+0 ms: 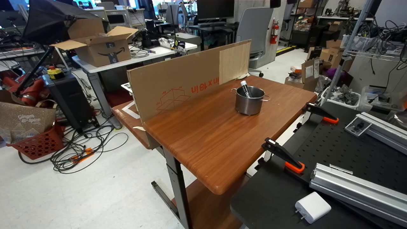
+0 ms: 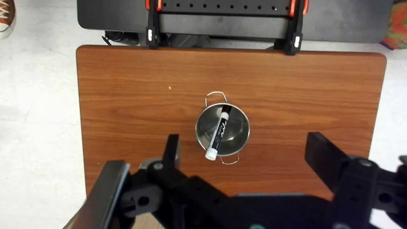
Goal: Remove the marker from the pot.
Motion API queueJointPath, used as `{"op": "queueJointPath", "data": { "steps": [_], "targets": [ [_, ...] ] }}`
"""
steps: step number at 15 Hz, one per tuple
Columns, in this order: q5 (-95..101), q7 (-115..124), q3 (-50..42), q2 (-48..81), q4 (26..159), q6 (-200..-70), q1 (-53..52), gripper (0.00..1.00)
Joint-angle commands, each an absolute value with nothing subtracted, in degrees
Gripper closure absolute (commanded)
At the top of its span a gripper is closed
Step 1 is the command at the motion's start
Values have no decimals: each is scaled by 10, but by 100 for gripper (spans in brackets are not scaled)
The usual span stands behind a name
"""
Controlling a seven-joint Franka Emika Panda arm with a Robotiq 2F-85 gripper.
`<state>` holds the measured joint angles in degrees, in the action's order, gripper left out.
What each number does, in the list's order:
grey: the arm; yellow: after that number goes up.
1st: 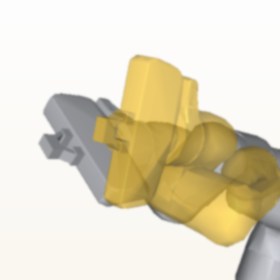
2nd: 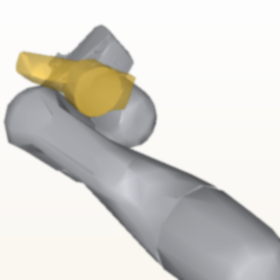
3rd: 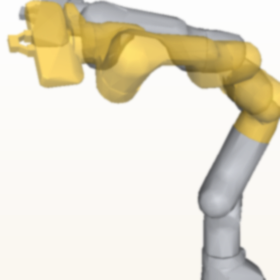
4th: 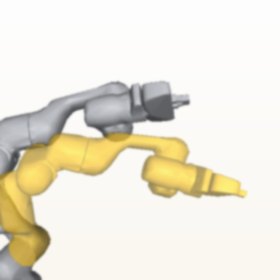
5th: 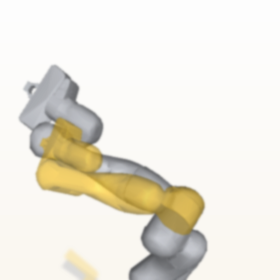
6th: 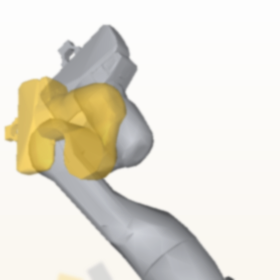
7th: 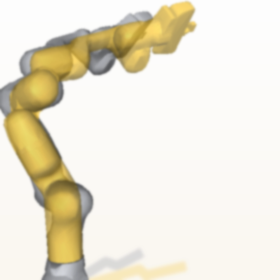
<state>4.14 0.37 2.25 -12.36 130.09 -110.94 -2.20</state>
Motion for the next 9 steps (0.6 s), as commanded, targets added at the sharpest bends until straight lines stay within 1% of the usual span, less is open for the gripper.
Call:
{"op": "queueJointPath", "data": {
  "steps": [1, 9],
  "targets": [
    [-1, 11, 11, -88, 1284, -1150, -17, 0],
    [-34, 36, -1, -1, 1274, -1244, -6, 0]
  ]
}}
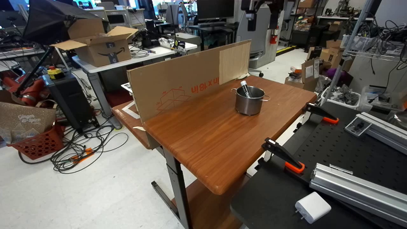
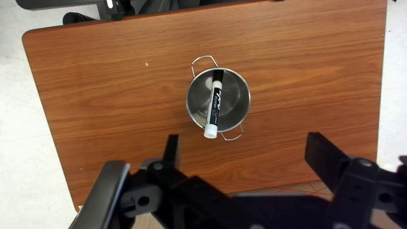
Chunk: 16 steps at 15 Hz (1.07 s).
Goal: Remove the marker from the pot.
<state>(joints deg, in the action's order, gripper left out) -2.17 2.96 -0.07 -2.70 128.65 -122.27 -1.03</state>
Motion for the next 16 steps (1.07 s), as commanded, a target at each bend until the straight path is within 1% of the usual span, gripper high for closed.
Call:
{"op": "queueJointPath", "data": {
  "steps": [1, 9, 16],
  "targets": [
    [-32, 39, -1, 11, 1272, -1253, -5, 0],
    [-35, 54, -7, 107, 1255, -1320, 3, 0],
    [-40, 47, -5, 160, 1246, -1370, 4, 0]
  ]
}}
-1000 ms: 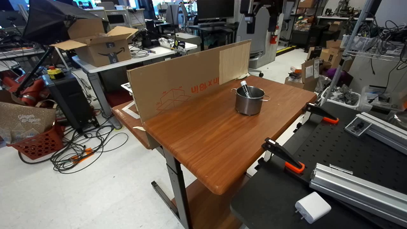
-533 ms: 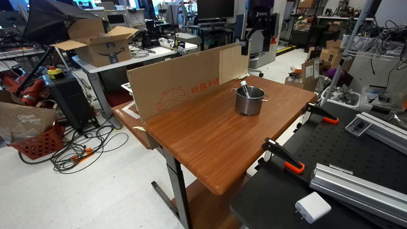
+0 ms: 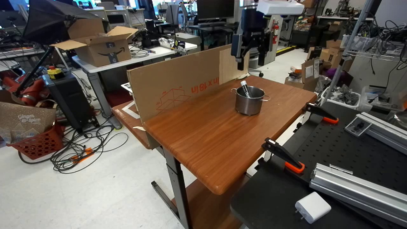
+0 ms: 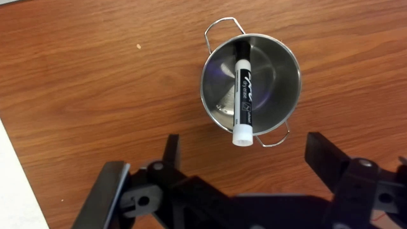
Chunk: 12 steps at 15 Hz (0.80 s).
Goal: Remove the marker from the pot.
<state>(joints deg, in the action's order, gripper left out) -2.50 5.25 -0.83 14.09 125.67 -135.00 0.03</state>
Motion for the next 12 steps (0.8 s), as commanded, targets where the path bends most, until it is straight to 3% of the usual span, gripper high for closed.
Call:
{"op": "queueJointPath", "data": {
  "steps": [1, 12],
  "targets": [
    [-41, 46, -5, 166, 1244, -1373, 5, 0],
    [-35, 51, -4, 226, 1207, -1372, 0, 0]
  ]
}}
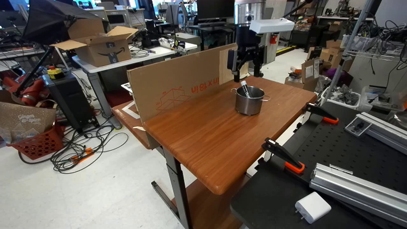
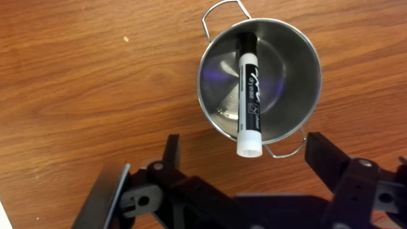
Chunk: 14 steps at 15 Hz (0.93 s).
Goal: Remove the marker from the pot.
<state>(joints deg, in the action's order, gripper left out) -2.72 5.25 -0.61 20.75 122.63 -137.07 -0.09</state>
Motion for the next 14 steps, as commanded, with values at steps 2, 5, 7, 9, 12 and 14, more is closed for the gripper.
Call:
{"op": "queueJointPath", "data": {
  "steps": [2, 5, 7, 9, 12, 14],
  "targets": [
    [-34, 51, -3, 232, 1200, -1370, 0, 26],
    [-33, 52, -4, 241, 1189, -1365, -1, 49],
    [-34, 52, -3, 244, 1184, -1363, -1, 64],
    [-35, 51, -3, 246, 1180, -1362, 0, 80],
    [-36, 49, -2, 246, 1179, -1360, 1, 99],
    [-36, 48, -2, 244, 1178, -1359, 1, 95]
  ]
}}
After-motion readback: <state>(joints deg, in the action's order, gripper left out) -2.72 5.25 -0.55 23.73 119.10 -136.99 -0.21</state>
